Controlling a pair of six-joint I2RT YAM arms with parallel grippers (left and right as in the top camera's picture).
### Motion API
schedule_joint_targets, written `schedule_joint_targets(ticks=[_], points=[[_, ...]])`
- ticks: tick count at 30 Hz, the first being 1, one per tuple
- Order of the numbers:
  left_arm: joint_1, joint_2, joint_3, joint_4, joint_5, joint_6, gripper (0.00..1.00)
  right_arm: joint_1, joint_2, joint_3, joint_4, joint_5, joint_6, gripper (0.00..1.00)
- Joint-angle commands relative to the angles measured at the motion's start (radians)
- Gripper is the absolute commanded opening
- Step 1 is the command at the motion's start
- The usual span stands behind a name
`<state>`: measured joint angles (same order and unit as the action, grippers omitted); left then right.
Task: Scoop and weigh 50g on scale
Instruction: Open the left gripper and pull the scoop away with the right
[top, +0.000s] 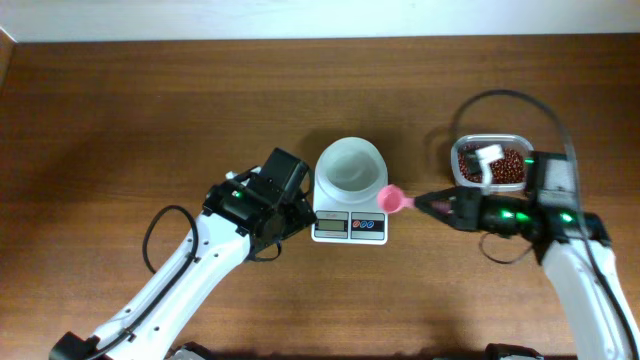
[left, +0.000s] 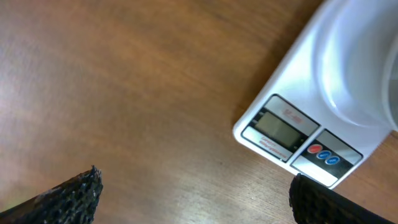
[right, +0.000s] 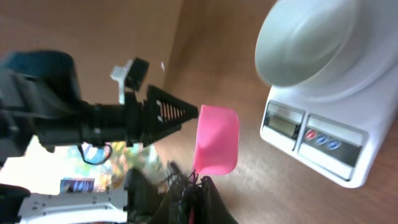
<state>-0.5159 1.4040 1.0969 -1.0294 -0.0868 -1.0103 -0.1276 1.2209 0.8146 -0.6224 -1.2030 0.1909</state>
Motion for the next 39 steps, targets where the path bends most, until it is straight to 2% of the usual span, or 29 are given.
schedule_joint_targets(ticks=[1, 4, 6, 8, 9, 12, 14, 15, 17, 19, 21, 24, 26, 28, 37, 39], points=[[0.002, -0.013, 0.011, 0.077, -0.015, 0.223, 1.00, -0.070, -0.125, 0.003, -0.053, -0.043, -0.027, 0.04], [0.002, -0.013, 0.024, 0.163, 0.018, 0.394, 0.99, -0.077, -0.241, 0.003, -0.080, -0.042, -0.027, 0.04], [0.002, -0.013, 0.071, 0.161, 0.047, 0.530, 0.99, -0.077, -0.317, 0.003, -0.081, -0.035, -0.026, 0.04], [0.004, -0.014, 0.117, 0.154, 0.045, 0.608, 0.99, -0.077, -0.361, 0.003, -0.082, 0.002, -0.026, 0.04], [0.010, -0.015, 0.131, 0.155, 0.031, 0.623, 0.99, -0.077, -0.380, 0.003, -0.082, 0.011, -0.019, 0.04], [0.021, -0.013, 0.134, 0.142, -0.191, 0.623, 0.99, -0.077, -0.396, 0.003, -0.082, 0.011, -0.019, 0.04], [0.021, -0.013, 0.134, 0.072, -0.163, 0.618, 0.99, -0.077, -0.394, 0.003, -0.082, 0.011, -0.019, 0.04], [0.021, -0.013, 0.134, 0.055, -0.144, 0.652, 0.99, -0.077, -0.394, 0.003, -0.082, 0.010, -0.018, 0.04], [0.023, -0.013, 0.134, 0.040, -0.119, 0.821, 0.99, -0.077, -0.394, 0.003, -0.086, 0.010, -0.019, 0.04], [0.051, -0.017, 0.138, 0.040, -0.001, 0.952, 0.99, -0.077, -0.394, 0.003, -0.094, 0.010, -0.019, 0.04], [0.127, -0.039, 0.142, 0.040, 0.187, 1.098, 0.99, -0.077, -0.394, 0.002, -0.106, 0.011, -0.019, 0.04], [0.264, -0.099, 0.142, 0.026, 0.359, 1.249, 0.99, -0.077, -0.394, 0.003, -0.105, 0.011, -0.019, 0.04], [0.290, -0.128, 0.142, 0.005, 0.461, 1.365, 0.99, -0.077, -0.394, 0.002, -0.105, 0.031, -0.019, 0.04], [0.290, -0.137, 0.142, -0.037, 0.604, 1.542, 0.99, -0.077, -0.394, 0.002, -0.108, 0.060, -0.019, 0.04], [0.290, -0.137, 0.142, -0.064, 0.675, 1.553, 0.99, -0.077, -0.394, 0.002, -0.169, 0.100, -0.020, 0.04], [0.290, -0.137, 0.142, -0.065, 0.675, 1.553, 0.99, -0.076, -0.394, 0.002, -0.194, 0.229, -0.019, 0.04]])
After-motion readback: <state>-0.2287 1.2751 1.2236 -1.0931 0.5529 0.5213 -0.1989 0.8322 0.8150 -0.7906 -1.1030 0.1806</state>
